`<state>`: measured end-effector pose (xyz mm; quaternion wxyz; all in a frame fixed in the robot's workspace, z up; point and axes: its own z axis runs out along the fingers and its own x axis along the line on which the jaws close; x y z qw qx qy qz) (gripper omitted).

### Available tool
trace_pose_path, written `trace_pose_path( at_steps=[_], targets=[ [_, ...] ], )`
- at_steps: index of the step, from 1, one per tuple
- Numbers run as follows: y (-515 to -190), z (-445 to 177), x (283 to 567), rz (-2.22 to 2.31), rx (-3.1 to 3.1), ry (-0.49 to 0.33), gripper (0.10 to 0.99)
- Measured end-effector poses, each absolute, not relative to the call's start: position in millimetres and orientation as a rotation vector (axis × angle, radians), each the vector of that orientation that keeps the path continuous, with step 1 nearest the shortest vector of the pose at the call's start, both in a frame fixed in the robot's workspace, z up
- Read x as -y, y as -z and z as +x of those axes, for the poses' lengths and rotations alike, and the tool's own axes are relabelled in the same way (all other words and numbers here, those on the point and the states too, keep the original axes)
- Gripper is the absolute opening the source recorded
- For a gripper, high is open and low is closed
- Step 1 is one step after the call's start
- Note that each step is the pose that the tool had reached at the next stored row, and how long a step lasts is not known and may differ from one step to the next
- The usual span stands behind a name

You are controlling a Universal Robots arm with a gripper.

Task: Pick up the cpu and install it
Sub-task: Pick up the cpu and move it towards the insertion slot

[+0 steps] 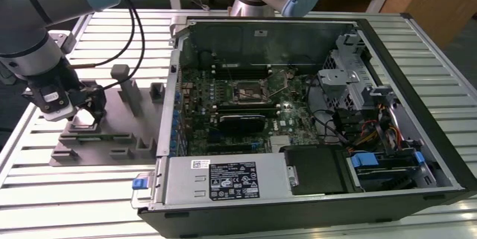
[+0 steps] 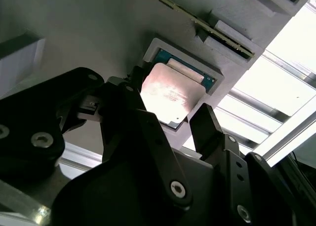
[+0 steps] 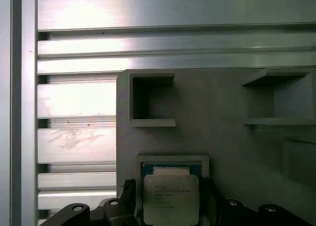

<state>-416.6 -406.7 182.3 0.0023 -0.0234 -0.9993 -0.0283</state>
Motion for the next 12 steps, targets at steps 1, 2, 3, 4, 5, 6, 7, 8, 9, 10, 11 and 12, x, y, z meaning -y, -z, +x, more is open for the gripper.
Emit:
trace_pose_path(
  at_steps=[1,2,3,4,5,6,7,8,9,10,11,12],
  targets=[
    [-182.3,-416.8,406.7,-0.074,3.135,0.089,0.647],
    [-182.3,-416.8,406.7,-0.074,3.135,0.089,0.647],
    [-182.4,-416.8,406.7,-0.074,3.135,0.089,0.647],
    [-182.7,-416.8,406.7,-0.074,3.135,0.089,0.647],
    [-183.2,-416.8,406.7,-0.074,3.135,0.089,0.647],
    [-183.3,-416.8,406.7,-0.074,3.135,0.089,0.647],
    [-183.2,-416.8,406.7,-0.074,3.136,0.089,0.647],
    [-183.3,-417.0,406.7,-0.074,3.136,0.089,0.647],
    [-183.4,-417.3,406.7,-0.074,3.136,0.089,0.647],
    [-183.2,-417.7,406.7,-0.074,3.136,0.089,0.647],
    [-183.1,-417.9,406.7,-0.074,3.136,0.089,0.647],
    [-182.9,-418.1,406.7,-0.074,3.137,0.089,0.647]
  ],
)
